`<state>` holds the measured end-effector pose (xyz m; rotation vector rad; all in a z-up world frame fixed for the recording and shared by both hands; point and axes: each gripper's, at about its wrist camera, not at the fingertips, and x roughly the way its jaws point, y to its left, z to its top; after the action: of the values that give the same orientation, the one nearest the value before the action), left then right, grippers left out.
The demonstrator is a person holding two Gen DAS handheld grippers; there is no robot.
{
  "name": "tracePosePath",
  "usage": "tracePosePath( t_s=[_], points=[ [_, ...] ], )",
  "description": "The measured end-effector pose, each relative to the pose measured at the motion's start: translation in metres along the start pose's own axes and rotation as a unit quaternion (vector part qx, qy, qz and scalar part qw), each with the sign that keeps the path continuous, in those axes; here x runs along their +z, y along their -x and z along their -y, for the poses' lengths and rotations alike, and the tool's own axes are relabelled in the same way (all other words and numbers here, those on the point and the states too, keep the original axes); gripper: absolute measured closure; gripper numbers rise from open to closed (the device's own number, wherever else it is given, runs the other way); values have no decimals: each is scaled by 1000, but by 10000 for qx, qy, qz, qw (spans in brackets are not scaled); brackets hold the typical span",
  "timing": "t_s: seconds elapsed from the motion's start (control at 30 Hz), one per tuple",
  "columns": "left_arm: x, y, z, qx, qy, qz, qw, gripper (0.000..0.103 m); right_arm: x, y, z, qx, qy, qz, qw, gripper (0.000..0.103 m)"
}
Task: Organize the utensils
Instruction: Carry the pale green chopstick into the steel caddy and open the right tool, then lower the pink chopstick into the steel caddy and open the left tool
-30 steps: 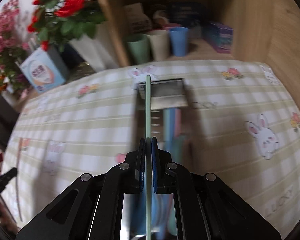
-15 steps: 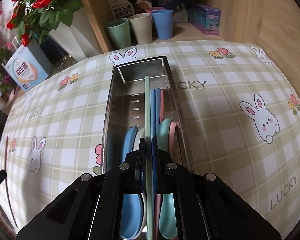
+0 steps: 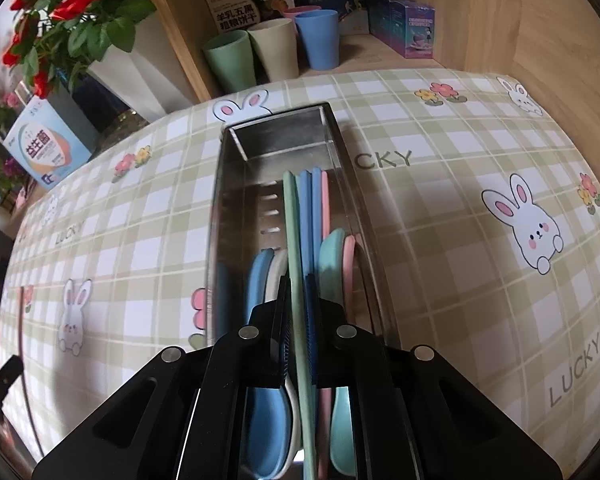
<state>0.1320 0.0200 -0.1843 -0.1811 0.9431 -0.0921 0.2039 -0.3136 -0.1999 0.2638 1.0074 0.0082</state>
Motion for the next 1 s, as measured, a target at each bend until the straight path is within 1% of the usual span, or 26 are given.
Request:
tracePosePath(
  t_s=[0.2,0.33,0.37,0.4,0.47,0.57,0.63,0.7,0.73,0.83,0.87,0.9,0.93,1.0],
  points=[
    [10,-2,26,-215,-44,-85,9997,97,5,23,3,36,187,141,9997,95],
    [20,-5,56,-497,-46,-175,9986,97,8,38,19,89,274,172,9994,92],
    [24,-7,66,-575,-54,-200,9981,97,9,40,23,99,277,185,9994,86],
    [27,-8,77,-664,-61,-229,9975,97,9,43,30,94,276,218,9993,73],
    [32,-12,96,-798,-74,-290,9964,97,10,47,40,87,265,302,9992,57],
    [37,-20,125,-965,-75,-399,9945,97,10,48,58,90,260,276,9992,56],
    [41,-28,146,-1047,-70,-496,9932,97,9,47,70,108,222,248,9994,53],
    [43,-35,163,-1109,-67,-588,9921,97,8,47,84,92,137,247,9996,47],
    [44,-39,172,-1143,-69,-633,9914,97,7,47,88,103,105,252,9996,47],
    [46,-54,205,-1250,-110,-762,9892,97,6,49,107,246,-28,259,9994,38],
    [47,-58,212,-1255,-126,-783,9889,97,5,50,111,285,-49,263,9992,31],
    [48,-64,222,-1269,-138,-807,9885,97,5,50,114,320,-62,270,9991,18],
    [48,-69,231,-1296,-139,-833,9880,97,4,52,118,350,-63,299,9989,15],
    [49,-76,243,-1317,-140,-870,9874,97,2,54,122,336,-38,306,9990,15]
  ],
)
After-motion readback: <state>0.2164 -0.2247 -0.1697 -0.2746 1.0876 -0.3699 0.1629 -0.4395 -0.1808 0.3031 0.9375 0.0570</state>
